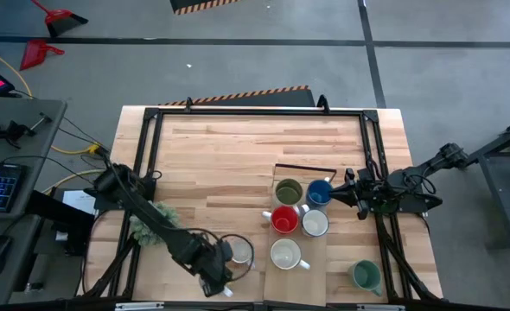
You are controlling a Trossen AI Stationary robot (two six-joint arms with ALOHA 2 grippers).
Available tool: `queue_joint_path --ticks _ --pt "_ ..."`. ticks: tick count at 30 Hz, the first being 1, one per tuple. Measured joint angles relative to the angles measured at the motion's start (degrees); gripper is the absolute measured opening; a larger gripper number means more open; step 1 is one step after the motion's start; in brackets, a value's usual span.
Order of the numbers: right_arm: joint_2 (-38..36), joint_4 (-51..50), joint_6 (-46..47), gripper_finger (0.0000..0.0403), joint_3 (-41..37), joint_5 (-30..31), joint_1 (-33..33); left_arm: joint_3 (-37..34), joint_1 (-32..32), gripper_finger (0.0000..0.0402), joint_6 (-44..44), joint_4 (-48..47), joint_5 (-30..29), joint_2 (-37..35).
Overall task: Place coffee mugs
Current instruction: Move the red and white mug to the lower middle of the table
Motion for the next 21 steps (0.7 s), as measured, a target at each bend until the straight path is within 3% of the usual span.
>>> queue_joint_path --ticks 10,21 --pt "0.3 0.0 0.0 0.0030 0.0 0.1 0.0 10.2 0.7 0.0009 -2.4 -2.1 -4.7 8.2" --pt "0.3 0.0 0.0 0.0030 0.0 0.0 0.0 12.4 0.8 0.0009 -2.4 -2.8 -4.5 9.4"
